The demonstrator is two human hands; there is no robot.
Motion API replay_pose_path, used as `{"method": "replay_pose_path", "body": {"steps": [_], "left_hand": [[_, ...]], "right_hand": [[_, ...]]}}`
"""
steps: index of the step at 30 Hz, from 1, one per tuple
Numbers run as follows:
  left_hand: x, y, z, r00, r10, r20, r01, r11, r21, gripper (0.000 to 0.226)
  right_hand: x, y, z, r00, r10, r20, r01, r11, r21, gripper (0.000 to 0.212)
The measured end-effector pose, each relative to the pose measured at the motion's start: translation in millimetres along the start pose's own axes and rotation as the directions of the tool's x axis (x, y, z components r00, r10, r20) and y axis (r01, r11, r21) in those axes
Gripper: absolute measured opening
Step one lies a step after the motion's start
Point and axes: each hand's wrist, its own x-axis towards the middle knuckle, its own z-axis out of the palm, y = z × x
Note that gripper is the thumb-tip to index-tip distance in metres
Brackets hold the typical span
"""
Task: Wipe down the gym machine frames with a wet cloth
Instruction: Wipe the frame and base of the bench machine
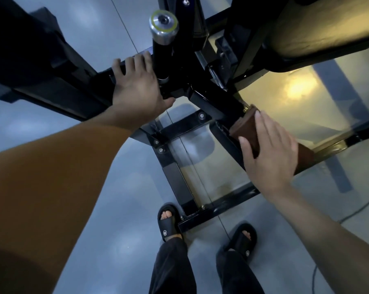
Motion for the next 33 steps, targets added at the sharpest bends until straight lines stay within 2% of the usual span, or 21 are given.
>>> {"method": "replay_pose_path", "body": {"steps": [4, 6, 8, 10, 12, 15, 16, 19, 22, 27, 29, 31, 33], "left_hand": [[0, 0, 4, 1.000, 0.009, -0.014, -0.009, 1.000, -0.002, 0.109], [0, 0, 4, 1.000, 0.008, -0.024, -0.008, 1.000, 0.005, 0.107], [-1, 0, 4, 1.000, 0.002, -0.021, -0.002, 1.000, 0.021, 0.106], [-1, 0, 3, 1.000, 0.004, -0.022, -0.004, 1.000, 0.022, 0.107], [0, 1, 3, 1.000, 0.007, -0.022, -0.006, 1.000, 0.026, 0.107], [1, -1, 3, 1.000, 0.014, -0.024, -0.013, 1.000, 0.007, 0.106], [1, -2, 4, 1.000, 0.010, -0.023, -0.010, 1.000, 0.003, 0.107], [1, -2, 5, 1.000, 0.007, -0.018, -0.006, 1.000, 0.009, 0.108], [2, -2, 5, 0.999, 0.005, -0.034, -0.005, 1.000, 0.002, 0.106], [-1, 0, 4, 0.999, 0.006, -0.044, -0.005, 1.000, 0.022, 0.107], [-2, 0, 3, 1.000, -0.001, -0.030, 0.003, 0.999, 0.036, 0.107], [-1, 0, 4, 1.000, -0.009, -0.025, 0.010, 0.999, 0.037, 0.107], [0, 0, 5, 1.000, 0.000, -0.022, 0.001, 1.000, 0.031, 0.107]], "right_hand": [[19, -26, 6, 0.997, 0.063, 0.040, -0.064, 0.998, 0.015, 0.063], [45, -47, 13, 0.998, 0.060, 0.022, -0.061, 0.996, 0.061, 0.064], [69, -67, 19, 0.992, 0.125, 0.013, -0.125, 0.980, 0.155, 0.067], [82, -81, 22, 0.986, 0.165, -0.020, -0.160, 0.973, 0.169, 0.070], [81, -82, 22, 0.992, 0.120, -0.045, -0.113, 0.984, 0.138, 0.074], [59, -46, 12, 0.996, -0.091, 0.016, 0.090, 0.992, 0.084, 0.073], [51, -29, 7, 0.992, -0.116, 0.043, 0.113, 0.991, 0.070, 0.073], [27, -1, -1, 0.998, -0.011, 0.066, 0.009, 0.999, 0.036, 0.073], [33, -19, 6, 0.995, 0.090, 0.036, -0.092, 0.995, 0.049, 0.075], [96, -94, 25, 0.999, 0.040, 0.005, -0.041, 0.994, 0.100, 0.076], [119, -118, 26, 0.998, 0.059, 0.029, -0.062, 0.991, 0.115, 0.076], [123, -122, 27, 0.997, 0.055, 0.060, -0.062, 0.989, 0.135, 0.077], [106, -101, 21, 0.999, -0.004, 0.035, -0.001, 0.990, 0.141, 0.077]]}}
